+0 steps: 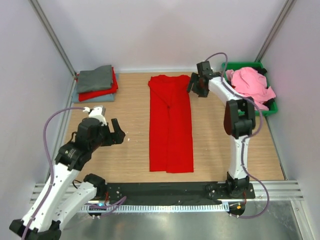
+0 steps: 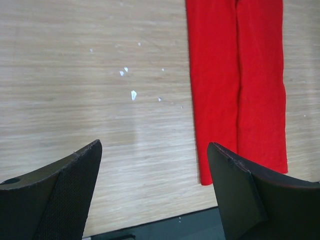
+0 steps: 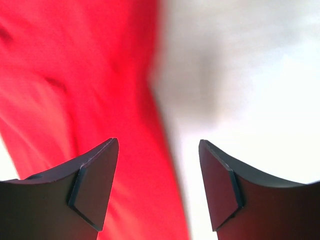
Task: Fold and stack the t-shirts
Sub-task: Fold the tshirt
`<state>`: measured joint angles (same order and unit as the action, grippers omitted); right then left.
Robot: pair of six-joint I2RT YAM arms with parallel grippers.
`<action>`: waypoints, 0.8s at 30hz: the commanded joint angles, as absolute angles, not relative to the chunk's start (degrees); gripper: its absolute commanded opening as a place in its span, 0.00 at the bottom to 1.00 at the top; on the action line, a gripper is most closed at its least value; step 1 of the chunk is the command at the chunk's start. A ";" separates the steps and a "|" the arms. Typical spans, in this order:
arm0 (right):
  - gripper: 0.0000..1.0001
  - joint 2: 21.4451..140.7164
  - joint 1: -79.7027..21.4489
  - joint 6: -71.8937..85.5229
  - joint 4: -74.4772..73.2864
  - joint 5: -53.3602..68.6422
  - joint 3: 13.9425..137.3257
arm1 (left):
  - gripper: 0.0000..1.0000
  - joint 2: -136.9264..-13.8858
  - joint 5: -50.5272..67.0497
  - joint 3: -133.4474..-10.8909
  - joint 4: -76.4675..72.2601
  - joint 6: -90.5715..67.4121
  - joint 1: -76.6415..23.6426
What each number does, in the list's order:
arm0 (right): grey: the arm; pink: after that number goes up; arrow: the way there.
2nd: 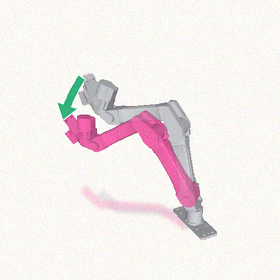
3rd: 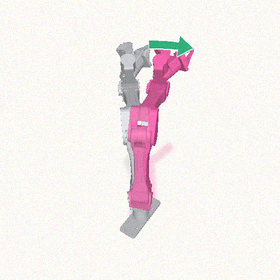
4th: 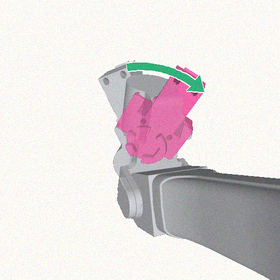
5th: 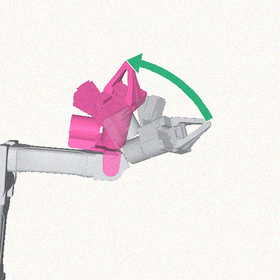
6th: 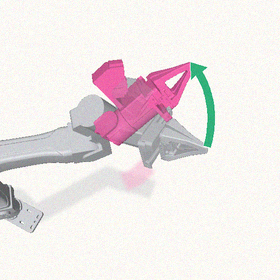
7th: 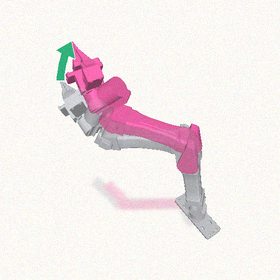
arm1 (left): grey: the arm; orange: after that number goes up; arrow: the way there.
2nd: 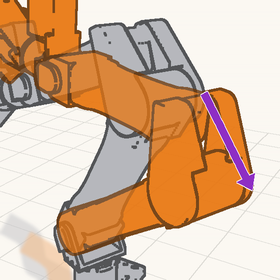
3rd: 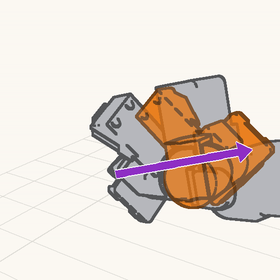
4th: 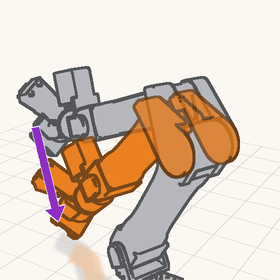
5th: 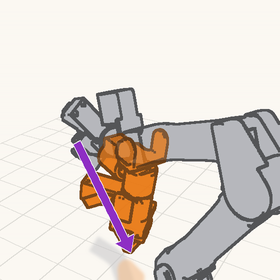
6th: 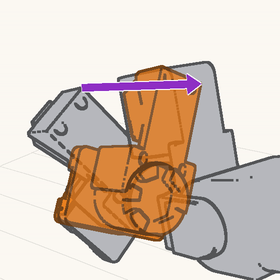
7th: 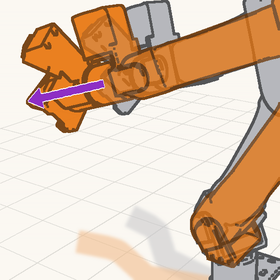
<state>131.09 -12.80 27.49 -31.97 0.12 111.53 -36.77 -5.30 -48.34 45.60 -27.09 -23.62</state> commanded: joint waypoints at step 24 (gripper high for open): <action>0.66 47.54 -50.53 67.14 -31.75 -11.87 25.05 | 0.75 -56.24 -10.45 -27.07 26.20 -63.27 -56.86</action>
<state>46.85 -49.08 61.95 -35.62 -8.60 26.04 -54.22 -6.31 -27.66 31.48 -58.46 -54.83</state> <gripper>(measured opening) 0.669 0.759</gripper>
